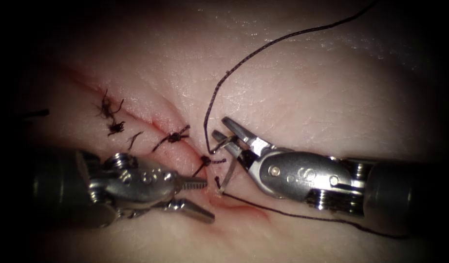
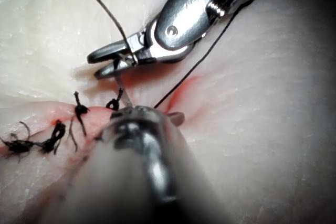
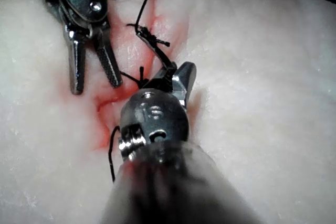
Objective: Wound Closure
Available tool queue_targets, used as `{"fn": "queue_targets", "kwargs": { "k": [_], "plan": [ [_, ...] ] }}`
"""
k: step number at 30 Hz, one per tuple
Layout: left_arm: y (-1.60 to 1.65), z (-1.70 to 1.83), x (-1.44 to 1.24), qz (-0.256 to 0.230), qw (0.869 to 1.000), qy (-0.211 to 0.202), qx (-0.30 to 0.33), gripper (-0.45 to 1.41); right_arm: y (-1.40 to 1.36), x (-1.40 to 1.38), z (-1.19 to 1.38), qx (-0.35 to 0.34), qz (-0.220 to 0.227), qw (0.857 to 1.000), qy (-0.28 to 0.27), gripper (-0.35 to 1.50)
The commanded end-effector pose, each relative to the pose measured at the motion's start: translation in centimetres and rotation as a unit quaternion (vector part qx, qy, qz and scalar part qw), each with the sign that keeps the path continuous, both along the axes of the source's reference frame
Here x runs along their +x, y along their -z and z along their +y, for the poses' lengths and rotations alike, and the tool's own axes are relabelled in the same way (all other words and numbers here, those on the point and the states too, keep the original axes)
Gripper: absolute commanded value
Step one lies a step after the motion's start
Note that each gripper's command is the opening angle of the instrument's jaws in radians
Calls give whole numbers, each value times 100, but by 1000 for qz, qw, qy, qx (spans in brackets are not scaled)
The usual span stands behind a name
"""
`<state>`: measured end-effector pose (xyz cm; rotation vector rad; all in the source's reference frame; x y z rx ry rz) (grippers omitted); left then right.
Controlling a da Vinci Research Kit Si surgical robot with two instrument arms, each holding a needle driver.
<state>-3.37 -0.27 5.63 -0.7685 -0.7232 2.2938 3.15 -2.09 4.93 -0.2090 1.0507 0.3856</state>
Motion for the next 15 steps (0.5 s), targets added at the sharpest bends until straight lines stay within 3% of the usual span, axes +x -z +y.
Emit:
{"fn": "queue_targets", "kwargs": {
  "k": [1, 6, 11, 15],
  "plan": [
    [-6, -4, -5, 0, 1000, 0, 0, 46, 1, 17, -12, 6, 5, 1000, 11, -35],
    [-7, -5, -5, 0, 1000, 0, 0, 46, 9, 34, -30, 15, 3, 999, 36, -35],
    [-7, -6, -5, 0, 1000, 0, 0, 46, 11, 24, -19, 16, 2, 999, 30, -35],
    [-8, -7, -6, 0, 1000, 1, -2, 44, -2, 23, -36, 25, -7, 999, 41, -35]
  ]
}}
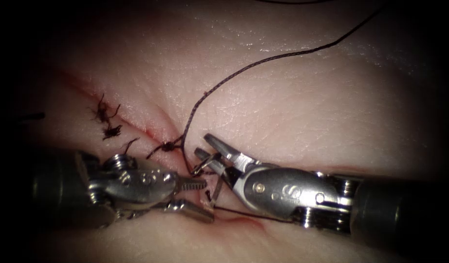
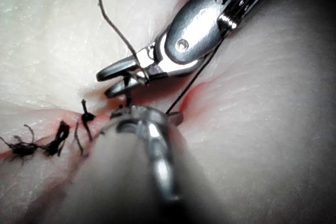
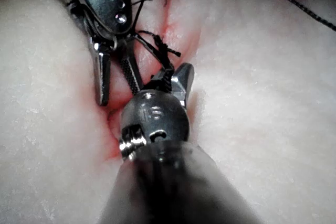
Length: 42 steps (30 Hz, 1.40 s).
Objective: Wound Closure
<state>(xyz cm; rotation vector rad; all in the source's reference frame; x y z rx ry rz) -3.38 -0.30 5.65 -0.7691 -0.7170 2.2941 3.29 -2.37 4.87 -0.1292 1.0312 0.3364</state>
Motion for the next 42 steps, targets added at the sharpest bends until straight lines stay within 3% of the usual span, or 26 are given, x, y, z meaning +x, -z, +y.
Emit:
{"fn": "queue_targets", "kwargs": {
  "k": [1, 6, 9, 22, 29, 35, 38, 42],
  "plan": [
    [-6, -3, -5, 0, 1000, 0, 0, 44, -9, 9, -7, 2, 1, 1000, 2, -35],
    [-5, -4, -4, 0, 1000, 0, 1, 44, 0, 7, 2, 8, 1, 1000, -2, -35],
    [-7, -5, -6, 1, 1000, 2, -1, 44, -8, 10, -18, 14, -2, 1000, 13, -35],
    [-6, -6, -6, 0, 1000, 1, 0, 44, -8, 17, -25, 32, 6, 999, 18, -35],
    [-6, -6, -5, 0, 1000, 0, 0, 44, -23, 28, -47, 77, 12, 997, 22, -35],
    [-6, -6, -5, 0, 1000, 1, 0, 44, -9, 17, -22, 82, 21, 996, -10, -35],
    [-5, -7, -5, 0, 1000, 0, 1, 44, 2, 5, 8, 88, 37, 994, -52, -35],
    [-5, -7, -5, -1, 1000, -1, 2, 44, 11, -4, 24, 91, 41, 992, -74, -35]
  ]
}}
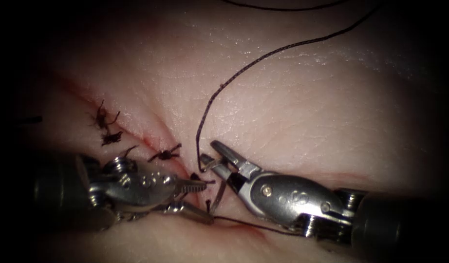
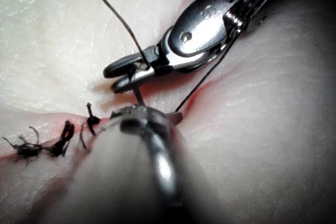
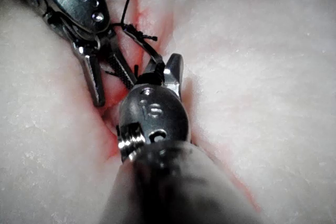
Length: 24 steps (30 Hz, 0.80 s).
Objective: Wound Closure
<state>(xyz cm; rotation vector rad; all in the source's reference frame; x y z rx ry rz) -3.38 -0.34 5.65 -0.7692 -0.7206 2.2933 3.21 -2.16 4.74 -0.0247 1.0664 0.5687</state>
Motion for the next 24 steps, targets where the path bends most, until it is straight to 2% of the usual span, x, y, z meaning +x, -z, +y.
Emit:
{"fn": "queue_targets", "kwargs": {
  "k": [1, 7, 12, 16, 24],
  "plan": [
    [-5, -4, -5, 0, 1000, 0, 1, 44, 2, 1, 8, 7, 3, 1000, -14, -35],
    [-2, -6, -7, -4, 1000, -5, 0, 44, 12, 3, 32, 28, 17, 998, -45, -35],
    [2, -8, -8, 3, 1000, -11, -2, 44, 16, 0, 41, 36, 21, 998, -53, -35],
    [17, -9, -12, 4, 1000, -24, -8, 46, 22, -9, 58, 31, 15, 998, -59, -35],
    [23, -17, -13, 11, 1000, -28, -7, 46, 21, -9, 63, 15, 6, 999, -51, -35]
  ]
}}
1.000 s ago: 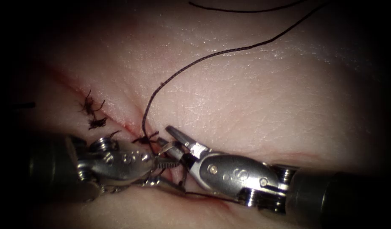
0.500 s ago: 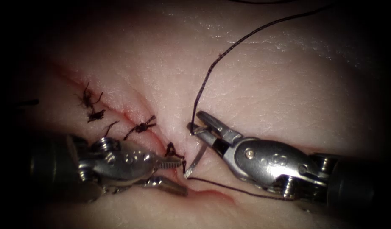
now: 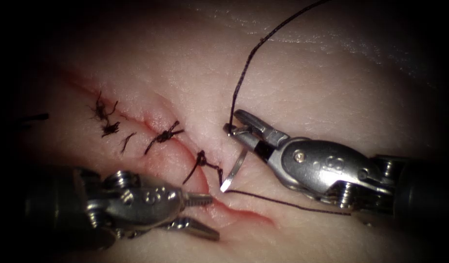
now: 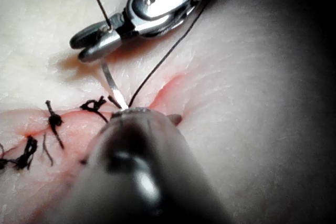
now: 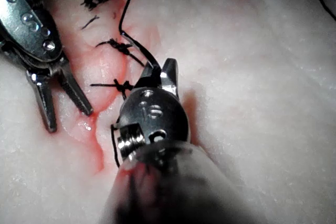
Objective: Wound Closure
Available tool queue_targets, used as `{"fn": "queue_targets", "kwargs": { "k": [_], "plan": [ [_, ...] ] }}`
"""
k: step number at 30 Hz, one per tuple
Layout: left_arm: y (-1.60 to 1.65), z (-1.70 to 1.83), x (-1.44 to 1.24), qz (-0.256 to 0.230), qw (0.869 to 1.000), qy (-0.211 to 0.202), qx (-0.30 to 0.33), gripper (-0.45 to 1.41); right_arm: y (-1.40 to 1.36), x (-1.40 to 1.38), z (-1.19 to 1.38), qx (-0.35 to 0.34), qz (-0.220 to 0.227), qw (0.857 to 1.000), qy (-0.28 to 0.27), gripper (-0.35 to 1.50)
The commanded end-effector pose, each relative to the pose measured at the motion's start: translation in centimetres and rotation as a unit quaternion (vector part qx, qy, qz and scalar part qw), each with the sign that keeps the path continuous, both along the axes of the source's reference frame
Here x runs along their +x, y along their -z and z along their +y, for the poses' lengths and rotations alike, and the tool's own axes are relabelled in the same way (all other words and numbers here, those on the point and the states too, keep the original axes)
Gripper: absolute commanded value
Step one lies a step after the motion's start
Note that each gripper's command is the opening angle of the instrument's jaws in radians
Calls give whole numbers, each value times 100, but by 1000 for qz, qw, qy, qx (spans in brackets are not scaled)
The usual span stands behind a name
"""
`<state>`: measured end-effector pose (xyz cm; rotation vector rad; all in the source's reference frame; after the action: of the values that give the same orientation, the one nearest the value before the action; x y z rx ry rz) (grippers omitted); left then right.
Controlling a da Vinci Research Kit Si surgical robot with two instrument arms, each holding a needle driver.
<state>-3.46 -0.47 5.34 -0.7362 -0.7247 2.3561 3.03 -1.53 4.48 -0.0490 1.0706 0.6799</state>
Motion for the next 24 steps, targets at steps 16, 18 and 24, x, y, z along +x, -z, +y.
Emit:
{"fn": "queue_targets", "kwargs": {
  "k": [16, 18, 24],
  "plan": [
    [-56, -12, 40, 51, 998, -27, 5, 49, 4, 8, 9, -4, 7, 1000, -6, -35],
    [-62, -13, 40, 54, 998, -20, 7, 49, 6, 9, 11, -5, 11, 1000, -7, -35],
    [-75, -16, 42, 55, 998, -17, 6, 49, 7, 12, 11, -5, 20, 1000, -4, -35]
  ]
}}
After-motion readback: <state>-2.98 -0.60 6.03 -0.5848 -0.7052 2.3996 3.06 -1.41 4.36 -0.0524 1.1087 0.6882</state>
